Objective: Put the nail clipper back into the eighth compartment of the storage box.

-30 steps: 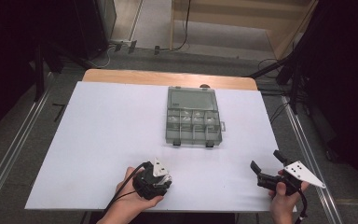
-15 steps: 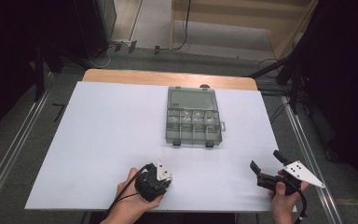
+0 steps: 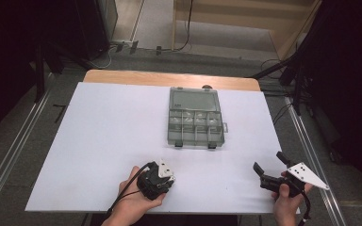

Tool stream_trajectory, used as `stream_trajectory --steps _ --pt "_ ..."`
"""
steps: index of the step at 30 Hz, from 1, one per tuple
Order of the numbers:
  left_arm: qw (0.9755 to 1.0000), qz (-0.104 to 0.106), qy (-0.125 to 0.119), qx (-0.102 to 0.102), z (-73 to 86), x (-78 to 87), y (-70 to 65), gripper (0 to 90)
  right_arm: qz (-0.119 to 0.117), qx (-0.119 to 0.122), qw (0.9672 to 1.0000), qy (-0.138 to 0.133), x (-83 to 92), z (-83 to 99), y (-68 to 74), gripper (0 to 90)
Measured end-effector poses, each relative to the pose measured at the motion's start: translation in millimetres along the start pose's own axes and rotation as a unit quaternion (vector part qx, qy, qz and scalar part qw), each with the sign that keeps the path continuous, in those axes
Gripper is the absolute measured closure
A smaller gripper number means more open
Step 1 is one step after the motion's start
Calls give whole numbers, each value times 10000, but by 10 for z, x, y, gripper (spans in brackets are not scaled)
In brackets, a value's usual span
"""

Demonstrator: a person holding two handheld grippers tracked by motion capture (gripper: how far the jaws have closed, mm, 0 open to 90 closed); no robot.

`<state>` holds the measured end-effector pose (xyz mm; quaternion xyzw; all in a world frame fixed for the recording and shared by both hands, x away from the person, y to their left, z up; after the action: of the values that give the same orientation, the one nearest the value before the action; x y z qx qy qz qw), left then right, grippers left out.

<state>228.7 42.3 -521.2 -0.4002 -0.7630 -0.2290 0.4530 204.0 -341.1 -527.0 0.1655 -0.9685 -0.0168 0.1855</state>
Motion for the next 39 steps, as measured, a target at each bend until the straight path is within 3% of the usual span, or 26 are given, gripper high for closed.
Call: stream_trajectory --steps 12,20,39 --pt "9998 89 -184 4 -234 29 40 774 -16 6 10000 -14 3 0 2 0" --pt "9991 255 -322 76 -472 19 71 774 -72 9 10000 -23 12 1 5 0" --pt "9985 278 -461 -57 -1069 -139 84 773 -148 33 9999 -38 16 -1 10 0"
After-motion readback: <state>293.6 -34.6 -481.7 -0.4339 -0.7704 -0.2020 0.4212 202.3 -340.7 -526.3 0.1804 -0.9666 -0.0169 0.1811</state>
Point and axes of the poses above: each handheld gripper's, and its own axes: x roughly backward along the jaws, z roughly out of its underside, y roughly to its left, the point moved 3 cm from there along -x, roughly forward along the jaws, and after that the axes turned 5 degrees about y, right-handed, at the moved point
